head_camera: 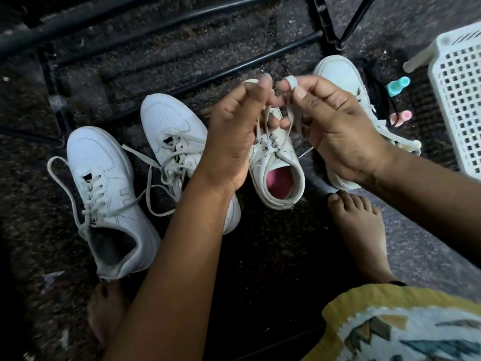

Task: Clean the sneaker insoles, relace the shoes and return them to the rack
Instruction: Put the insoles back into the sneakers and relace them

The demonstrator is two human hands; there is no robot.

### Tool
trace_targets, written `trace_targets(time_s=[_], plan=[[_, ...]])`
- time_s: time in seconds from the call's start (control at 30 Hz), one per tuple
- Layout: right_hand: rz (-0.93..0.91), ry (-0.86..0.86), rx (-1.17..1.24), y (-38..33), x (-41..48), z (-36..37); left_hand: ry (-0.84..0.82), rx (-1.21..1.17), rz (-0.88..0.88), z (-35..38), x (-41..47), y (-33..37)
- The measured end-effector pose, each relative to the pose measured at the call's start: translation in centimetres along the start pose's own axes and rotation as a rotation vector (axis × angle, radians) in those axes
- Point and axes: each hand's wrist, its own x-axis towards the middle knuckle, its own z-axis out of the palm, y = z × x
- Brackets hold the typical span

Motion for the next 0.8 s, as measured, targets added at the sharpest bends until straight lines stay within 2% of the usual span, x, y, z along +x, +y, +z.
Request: trace_targets(time_s=[0.23,0.4,0.57,0.67,0.8], plan=[[0.059,0.087,-0.073,0.1,0.1,-0.1,0.011,0.162,0.065,-0.7,0.3,-1.4],[0.122,0.174,0.096,-0.6,0.4,0.1,-0.088,0.187,0.085,-0.6,0.4,-0.8],[0.09,0.085,0.054,-0.8,0.3,-0.2,0.006,0.269,0.147,-0.1,0.3,0.1],[0.009,-0.036,-0.081,-0.4,0.1,-0.6,0.065,0.353,0.182,-0.1,0.4,0.4],[-0.14,-0.105,-0.544,0.2,-0.3,-1.1,0.12,0.469,0.181,-0.2,0.3,0.6]])
